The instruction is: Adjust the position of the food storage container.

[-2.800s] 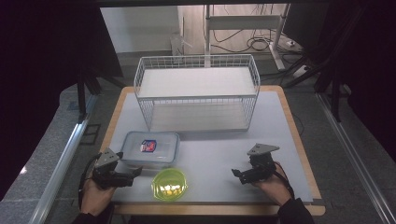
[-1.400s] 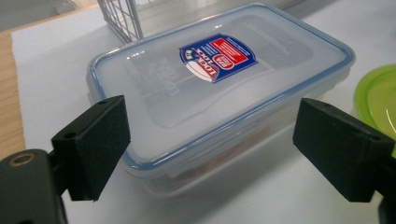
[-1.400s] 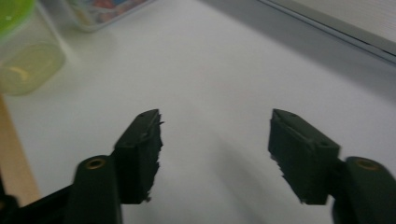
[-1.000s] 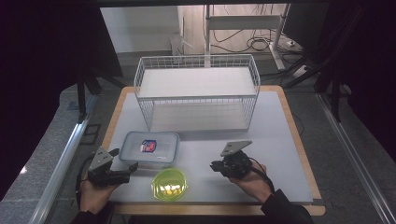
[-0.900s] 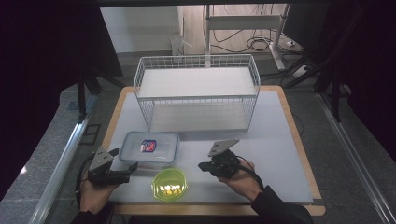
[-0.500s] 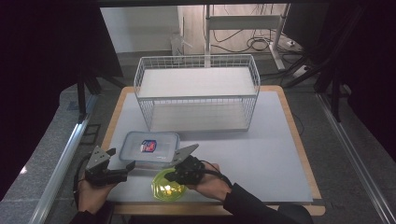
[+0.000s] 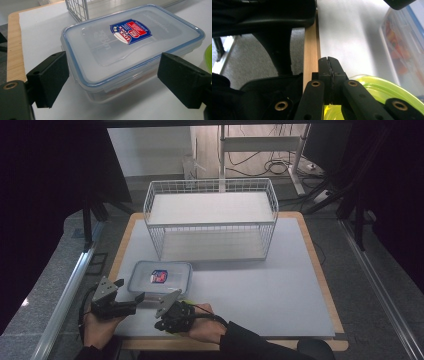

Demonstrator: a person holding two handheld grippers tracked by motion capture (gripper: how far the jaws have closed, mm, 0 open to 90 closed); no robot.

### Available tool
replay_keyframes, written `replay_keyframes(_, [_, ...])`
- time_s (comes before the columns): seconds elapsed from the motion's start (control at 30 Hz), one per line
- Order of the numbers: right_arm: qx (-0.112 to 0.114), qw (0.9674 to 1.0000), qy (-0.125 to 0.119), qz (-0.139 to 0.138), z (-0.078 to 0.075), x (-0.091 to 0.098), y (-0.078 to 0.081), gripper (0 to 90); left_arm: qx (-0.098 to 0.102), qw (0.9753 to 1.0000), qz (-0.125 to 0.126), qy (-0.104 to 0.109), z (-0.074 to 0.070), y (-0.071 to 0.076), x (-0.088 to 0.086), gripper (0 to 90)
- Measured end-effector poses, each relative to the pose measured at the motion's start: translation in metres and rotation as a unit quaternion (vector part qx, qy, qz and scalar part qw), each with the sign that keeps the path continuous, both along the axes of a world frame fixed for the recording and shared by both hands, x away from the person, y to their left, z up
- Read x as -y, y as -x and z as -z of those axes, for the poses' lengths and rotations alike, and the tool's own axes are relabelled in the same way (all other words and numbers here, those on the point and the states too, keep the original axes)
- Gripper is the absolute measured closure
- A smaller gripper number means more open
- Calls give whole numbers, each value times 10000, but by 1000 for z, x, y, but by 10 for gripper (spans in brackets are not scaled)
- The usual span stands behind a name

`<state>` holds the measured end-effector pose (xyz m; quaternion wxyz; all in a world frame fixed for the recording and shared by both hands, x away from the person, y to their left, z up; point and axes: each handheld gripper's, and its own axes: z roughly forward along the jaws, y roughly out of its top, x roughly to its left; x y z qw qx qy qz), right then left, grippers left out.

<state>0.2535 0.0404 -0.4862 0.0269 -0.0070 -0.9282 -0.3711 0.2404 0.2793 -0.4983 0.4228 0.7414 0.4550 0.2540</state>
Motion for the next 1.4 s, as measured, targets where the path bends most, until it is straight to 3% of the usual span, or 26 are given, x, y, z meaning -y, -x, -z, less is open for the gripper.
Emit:
replay_keyframes(0.27, [125, 9997, 132, 176, -3, 12, -4, 899, -20, 10000, 8, -15, 0, 0, 1, 103])
replay_keyframes(0.73, [173, 9961, 186, 845, -7, 64, -25, 900, -13, 10000, -5, -50, 1, 0, 1, 103])
replay_keyframes(1.13, [230, 9886, 188, 1476, -9, 110, -44, 900, -25, 10000, -13, -43, 1, -1, 1, 103])
replay_keyframes(1.33, [262, 9804, 188, 1944, -11, 140, -56, 900, -18, 10000, -17, -47, 1, -1, 1, 103])
replay_keyframes(1.4, [281, 9792, 177, 2002, -11, 145, -58, 900, -21, 10000, -20, -43, 1, -1, 1, 104])
